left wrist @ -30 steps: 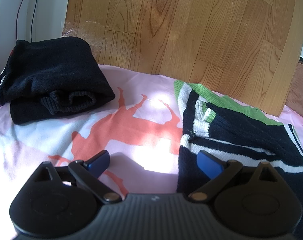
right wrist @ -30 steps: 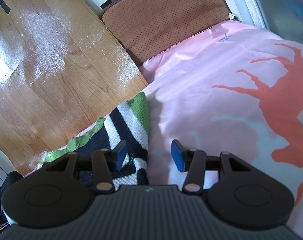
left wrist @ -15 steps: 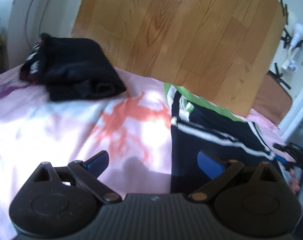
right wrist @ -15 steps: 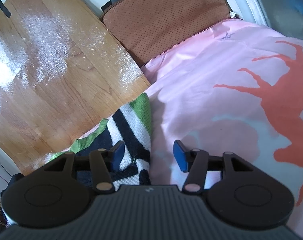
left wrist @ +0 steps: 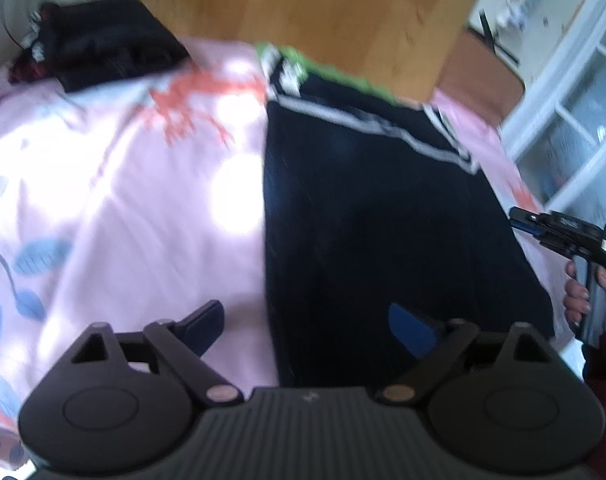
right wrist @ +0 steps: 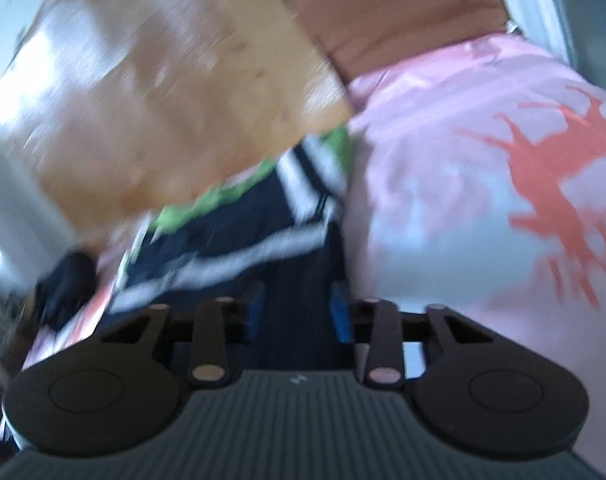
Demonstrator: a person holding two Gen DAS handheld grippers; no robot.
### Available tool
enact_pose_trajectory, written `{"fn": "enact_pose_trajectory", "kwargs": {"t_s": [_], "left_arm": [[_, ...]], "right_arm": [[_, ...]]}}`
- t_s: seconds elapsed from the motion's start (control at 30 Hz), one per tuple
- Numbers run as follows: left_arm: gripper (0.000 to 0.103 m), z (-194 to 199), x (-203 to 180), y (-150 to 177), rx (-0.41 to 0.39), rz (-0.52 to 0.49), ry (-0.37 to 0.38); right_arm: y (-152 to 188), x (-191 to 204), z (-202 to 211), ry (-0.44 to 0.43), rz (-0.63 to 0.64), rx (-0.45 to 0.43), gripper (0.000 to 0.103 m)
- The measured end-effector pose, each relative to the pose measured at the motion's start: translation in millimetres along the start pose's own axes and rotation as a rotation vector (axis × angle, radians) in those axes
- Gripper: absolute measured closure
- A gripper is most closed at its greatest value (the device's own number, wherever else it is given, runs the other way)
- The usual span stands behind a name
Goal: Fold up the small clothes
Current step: 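Grasp the navy sweater's hem with both grippers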
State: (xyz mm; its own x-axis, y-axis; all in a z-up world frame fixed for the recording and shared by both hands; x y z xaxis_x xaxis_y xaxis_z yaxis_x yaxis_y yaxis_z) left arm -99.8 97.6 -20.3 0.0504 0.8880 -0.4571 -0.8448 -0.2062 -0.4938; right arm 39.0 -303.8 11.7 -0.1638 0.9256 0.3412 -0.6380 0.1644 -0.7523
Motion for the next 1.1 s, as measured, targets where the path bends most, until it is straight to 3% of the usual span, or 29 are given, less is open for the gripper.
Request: {"fn": "enact_pose_trajectory", "kwargs": {"t_s": [0.2, 0.4, 0.53, 0.6, 0.73, 0.77, 0.8, 0.83, 1.1], "left_arm": [[0.014, 3, -11, 18, 0.050, -0.109, -0.049], [0.056, 6, -21, 23, 0.058, -0.142, -0.050], [0.080, 7, -15, 21, 0.045, -0.097, -0.048], [0.085, 8, -11, 21, 0.043, -0.063, -0.027], [0.090, 6, -11, 20, 0.032, -0.034, 0.000], [0.091, 6, -11, 19, 0.031, -0.023, 0.010], [0.091, 7, -10, 18, 0.029, -0.008, 0.022], [0.091, 9, -9, 16, 0.023, 0.008, 0.038], [0.093, 34, -10, -24, -0.110, 0.154, 0.231]], "right_arm": [[60, 12, 64, -0.098, 0.064, 0.060, 0.072], [83, 8, 81, -0.120, -0.014, 0.050, 0.070], [91, 11, 83, -0.165, -0.038, 0.038, 0.068], [92, 11, 88, -0.184, -0.047, 0.040, 0.062], [99, 24, 85, -0.260, -0.045, 0.077, 0.061], [102, 31, 81, -0.279, -0.034, 0.093, 0.071], [103, 39, 76, -0.286, -0.009, 0.113, 0.093], [103, 44, 73, -0.285, 0.014, 0.123, 0.093], [17, 5, 113, -0.282, -0.110, -0.208, 0.094]]}}
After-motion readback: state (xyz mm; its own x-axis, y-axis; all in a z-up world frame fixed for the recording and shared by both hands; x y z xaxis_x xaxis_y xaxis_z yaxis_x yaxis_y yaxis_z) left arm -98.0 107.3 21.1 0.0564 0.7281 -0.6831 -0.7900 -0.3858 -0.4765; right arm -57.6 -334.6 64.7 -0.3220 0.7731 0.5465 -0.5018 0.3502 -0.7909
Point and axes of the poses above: each gripper's, at about its wrist camera, not at the fingertips, and z roughly against the way its jaws point, x to its left, y to its underside, the point moved 7 cm from there along -z, roughly the way its jaws point, and after that the axes turned 10 degrees about z, right-handed, at the moved point
